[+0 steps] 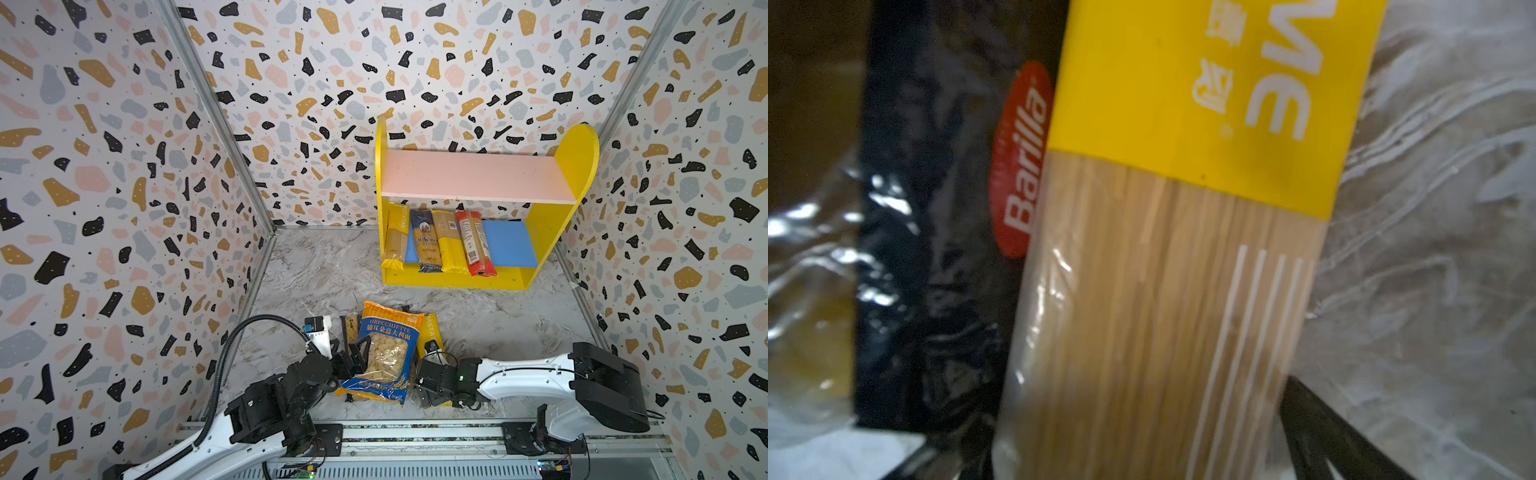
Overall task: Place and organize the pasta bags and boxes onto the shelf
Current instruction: 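Withdraw the right gripper and lower it onto the yellow PASTATIME pack, then grasp the PASTATIME pack with the right gripper and lift it upright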
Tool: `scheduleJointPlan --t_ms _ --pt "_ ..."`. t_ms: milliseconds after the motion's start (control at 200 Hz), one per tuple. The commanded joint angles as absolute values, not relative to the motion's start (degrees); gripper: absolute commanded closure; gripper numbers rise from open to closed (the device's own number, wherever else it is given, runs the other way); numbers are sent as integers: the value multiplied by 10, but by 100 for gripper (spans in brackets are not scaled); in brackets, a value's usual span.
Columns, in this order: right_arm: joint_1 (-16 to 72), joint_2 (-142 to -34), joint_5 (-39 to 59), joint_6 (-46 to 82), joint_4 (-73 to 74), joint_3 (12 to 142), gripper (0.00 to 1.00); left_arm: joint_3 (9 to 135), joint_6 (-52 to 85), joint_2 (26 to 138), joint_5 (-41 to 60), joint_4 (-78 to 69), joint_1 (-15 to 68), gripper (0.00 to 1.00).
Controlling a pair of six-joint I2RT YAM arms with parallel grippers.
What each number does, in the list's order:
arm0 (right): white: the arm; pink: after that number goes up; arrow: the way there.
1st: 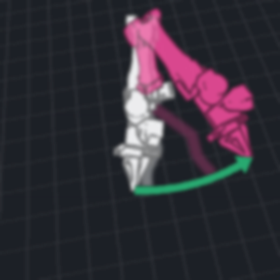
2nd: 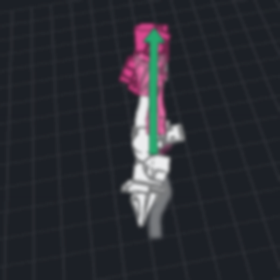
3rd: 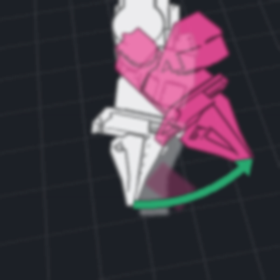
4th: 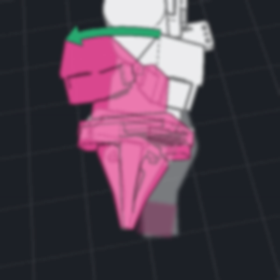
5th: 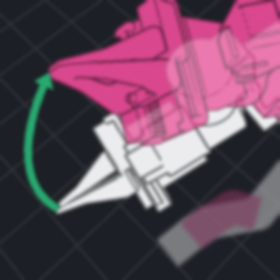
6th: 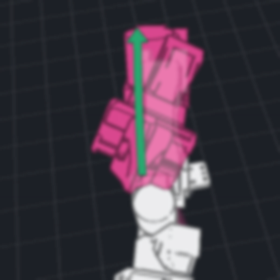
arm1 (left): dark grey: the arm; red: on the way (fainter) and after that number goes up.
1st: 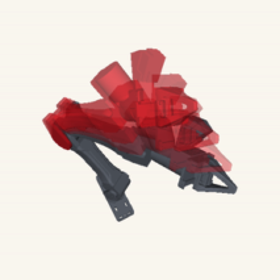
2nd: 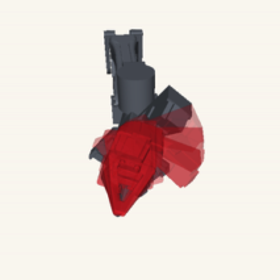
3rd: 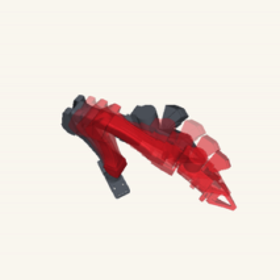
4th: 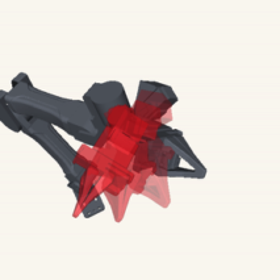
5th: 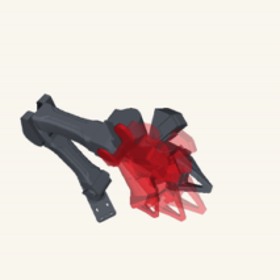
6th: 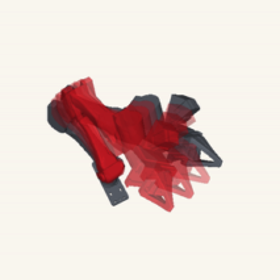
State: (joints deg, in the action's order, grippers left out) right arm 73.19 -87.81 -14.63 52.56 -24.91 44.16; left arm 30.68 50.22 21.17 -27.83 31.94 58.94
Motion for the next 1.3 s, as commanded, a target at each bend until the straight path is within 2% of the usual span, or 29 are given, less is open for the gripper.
scheduleJointPlan --t_ms 0,75,170,345,445,721,816,1011,1291 --pt "704 -885 -146 508 -265 433 0 302 499 207 -277 311 587 0" --pt "690 -884 -143 507 -266 423 4 302 499 204 -278 311 587 0" --pt "679 -878 -147 508 -275 411 14 300 499 202 -280 310 587 0" --pt "654 -856 -139 491 -276 384 54 298 498 207 -281 308 587 0" --pt "636 -836 -123 477 -264 369 66 299 498 208 -282 307 587 0" --pt "596 -723 -82 446 -259 344 74 302 499 211 -283 309 587 0" --pt "569 -659 -28 425 -237 328 79 306 496 219 -284 305 587 0" --pt "498 -526 69 398 -223 309 79 317 493 239 -282 298 588 0" --pt "446 -448 69 368 -312 360 79 325 486 270 -267 273 588 0"
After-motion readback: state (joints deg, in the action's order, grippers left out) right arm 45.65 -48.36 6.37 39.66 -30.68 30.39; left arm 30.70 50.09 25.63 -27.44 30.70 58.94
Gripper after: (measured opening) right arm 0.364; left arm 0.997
